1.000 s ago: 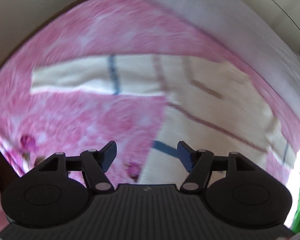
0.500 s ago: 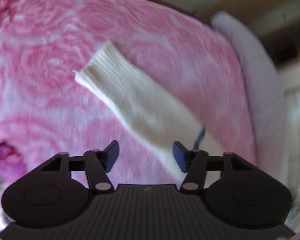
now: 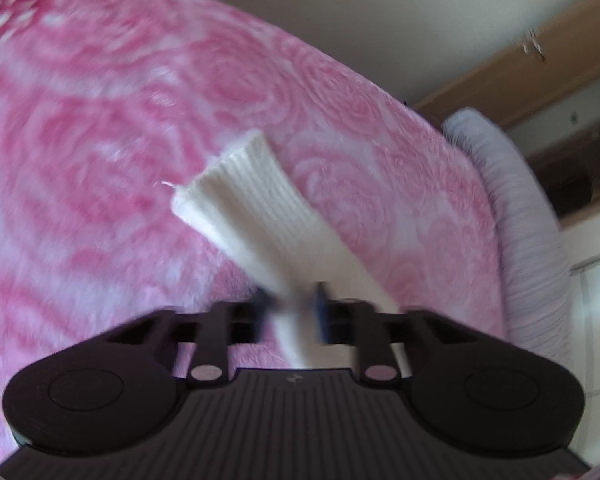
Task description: Fold clothes
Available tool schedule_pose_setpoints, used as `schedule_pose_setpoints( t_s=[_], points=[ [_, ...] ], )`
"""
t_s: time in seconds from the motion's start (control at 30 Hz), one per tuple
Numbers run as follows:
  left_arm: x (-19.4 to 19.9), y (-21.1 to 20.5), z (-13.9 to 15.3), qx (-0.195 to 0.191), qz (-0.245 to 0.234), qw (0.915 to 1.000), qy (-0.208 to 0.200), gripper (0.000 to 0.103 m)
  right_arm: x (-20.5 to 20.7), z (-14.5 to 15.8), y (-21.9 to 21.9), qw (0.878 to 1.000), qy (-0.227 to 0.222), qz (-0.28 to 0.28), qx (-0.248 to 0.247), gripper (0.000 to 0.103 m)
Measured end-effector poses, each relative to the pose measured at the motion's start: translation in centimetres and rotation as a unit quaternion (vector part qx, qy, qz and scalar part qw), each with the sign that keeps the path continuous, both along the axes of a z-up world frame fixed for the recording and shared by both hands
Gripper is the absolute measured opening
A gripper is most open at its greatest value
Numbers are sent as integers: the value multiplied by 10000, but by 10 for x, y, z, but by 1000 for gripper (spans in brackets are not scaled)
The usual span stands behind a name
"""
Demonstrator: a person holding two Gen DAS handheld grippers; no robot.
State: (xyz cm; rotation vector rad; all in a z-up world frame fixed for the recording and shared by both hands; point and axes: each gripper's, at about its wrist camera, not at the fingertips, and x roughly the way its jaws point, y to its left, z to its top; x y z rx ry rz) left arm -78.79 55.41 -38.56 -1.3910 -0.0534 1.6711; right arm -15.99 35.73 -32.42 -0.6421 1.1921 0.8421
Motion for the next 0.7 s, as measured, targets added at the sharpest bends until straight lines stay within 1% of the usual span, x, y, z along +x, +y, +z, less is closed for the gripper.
schedule_pose_setpoints(
  t_s=[0.07,0.1,0.13,0.17,0.2,0.23,0.27,0.3,0.33,0.37,0.4,0.43,0.47,0.5,0.57,0.6,0.63,0.67,0.7],
  points=[
    [12,-2,15,83,-106,9991,413,4,9,0,-7,9999,-110,72,6,74],
    [26,-4,31,288,-356,9966,692,4,14,1,-12,9998,-180,98,0,74],
    [40,-7,47,493,-606,9922,969,4,20,2,-16,9996,-253,122,-8,74],
    [54,-9,63,696,-854,9861,1245,4,27,3,-21,9994,-320,102,-15,74],
    [69,-12,80,908,-1132,9778,1509,4,34,4,-27,9992,-384,72,-22,74],
    [92,-18,99,1166,-1565,9655,1722,4,41,5,-32,9990,-449,42,-29,74],
    [116,-24,117,1423,-2005,9507,1887,4,49,6,-36,9987,-500,-18,-32,74],
    [143,-32,131,1686,-2497,9358,1831,4,57,7,-41,9986,-524,-97,-21,74],
    [170,-41,145,1943,-2981,9176,1769,4,64,9,-45,9984,-542,-178,-6,74],
    [198,-50,157,2169,-3476,8965,1684,5,71,10,-48,9981,-548,-263,22,74],
    [228,-59,161,2252,-4071,8723,1506,9,78,11,-51,9979,-550,-342,61,74],
    [259,-68,164,2297,-4633,8455,1331,14,82,13,-53,9976,-549,-414,109,74],
    [287,-76,160,2176,-5085,8242,1214,22,86,14,-56,9972,-548,-483,158,74],
    [312,-84,152,1967,-5403,8097,1172,26,89,15,-57,9968,-542,-557,205,74],
    [349,-95,126,1318,-5775,7969,1181,26,94,17,-58,9961,-470,-675,320,74],
    [359,-98,112,888,-5884,7951,1174,26,95,19,-59,9957,-408,-717,425,74],
    [363,-100,99,503,-5921,7955,1187,26,95,21,-60,9950,-342,-745,576,74],
    [361,-102,89,201,-5872,7995,1249,25,95,23,-62,9937,-276,-768,773,74],
    [355,-103,81,-15,-5786,8049,1317,27,93,25,-65,9918,-181,-770,1007,74]
  ],
)
